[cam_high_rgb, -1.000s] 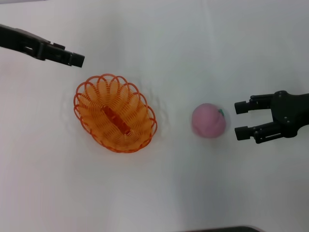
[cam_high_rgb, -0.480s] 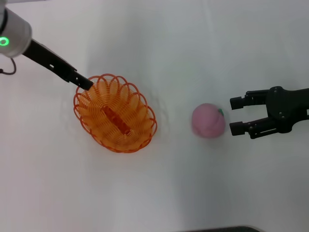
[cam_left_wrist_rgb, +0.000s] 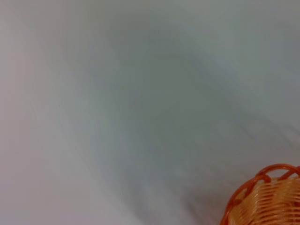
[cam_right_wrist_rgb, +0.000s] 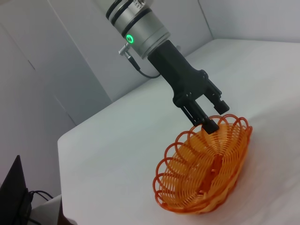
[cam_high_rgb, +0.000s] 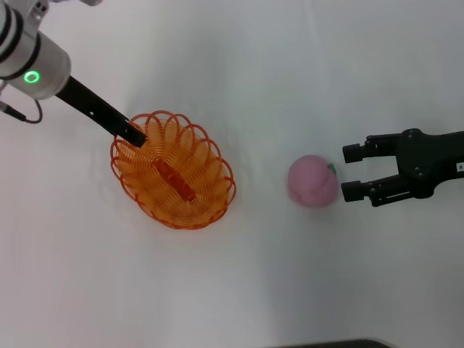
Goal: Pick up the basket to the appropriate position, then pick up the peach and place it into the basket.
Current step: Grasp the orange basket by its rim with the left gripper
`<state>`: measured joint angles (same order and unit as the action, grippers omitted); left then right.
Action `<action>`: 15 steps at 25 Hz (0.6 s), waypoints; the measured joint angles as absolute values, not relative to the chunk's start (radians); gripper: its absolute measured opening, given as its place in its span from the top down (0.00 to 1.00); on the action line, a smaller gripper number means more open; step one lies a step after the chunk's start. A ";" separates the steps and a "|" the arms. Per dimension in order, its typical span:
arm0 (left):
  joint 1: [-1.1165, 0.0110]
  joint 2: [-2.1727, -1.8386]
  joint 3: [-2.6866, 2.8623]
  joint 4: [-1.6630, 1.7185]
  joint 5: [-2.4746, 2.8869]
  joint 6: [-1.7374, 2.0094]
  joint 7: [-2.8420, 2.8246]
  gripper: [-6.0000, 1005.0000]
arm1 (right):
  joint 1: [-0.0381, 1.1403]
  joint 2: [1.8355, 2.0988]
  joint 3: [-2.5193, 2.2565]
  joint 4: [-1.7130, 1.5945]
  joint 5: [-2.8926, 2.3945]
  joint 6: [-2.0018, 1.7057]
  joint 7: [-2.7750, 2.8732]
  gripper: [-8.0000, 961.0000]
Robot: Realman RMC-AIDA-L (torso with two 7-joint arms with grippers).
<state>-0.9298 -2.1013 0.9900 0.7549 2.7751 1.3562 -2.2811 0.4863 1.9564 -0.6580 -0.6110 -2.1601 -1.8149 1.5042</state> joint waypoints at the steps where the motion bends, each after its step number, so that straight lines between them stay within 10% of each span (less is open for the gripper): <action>1: -0.931 -2.104 0.996 0.753 2.775 1.355 -2.281 0.24 | 0.486 1.958 -0.658 -0.611 -2.162 -1.814 1.503 0.05; 15: -0.923 -2.124 1.009 0.754 2.776 1.286 -2.289 0.59 | 0.488 1.967 -0.662 -0.612 -2.164 -1.805 1.501 0.05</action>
<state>-0.9230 -2.1243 1.0095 0.7537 2.7758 1.2857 -2.2891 0.4877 1.9670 -0.6621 -0.6119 -2.1645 -1.8048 1.5010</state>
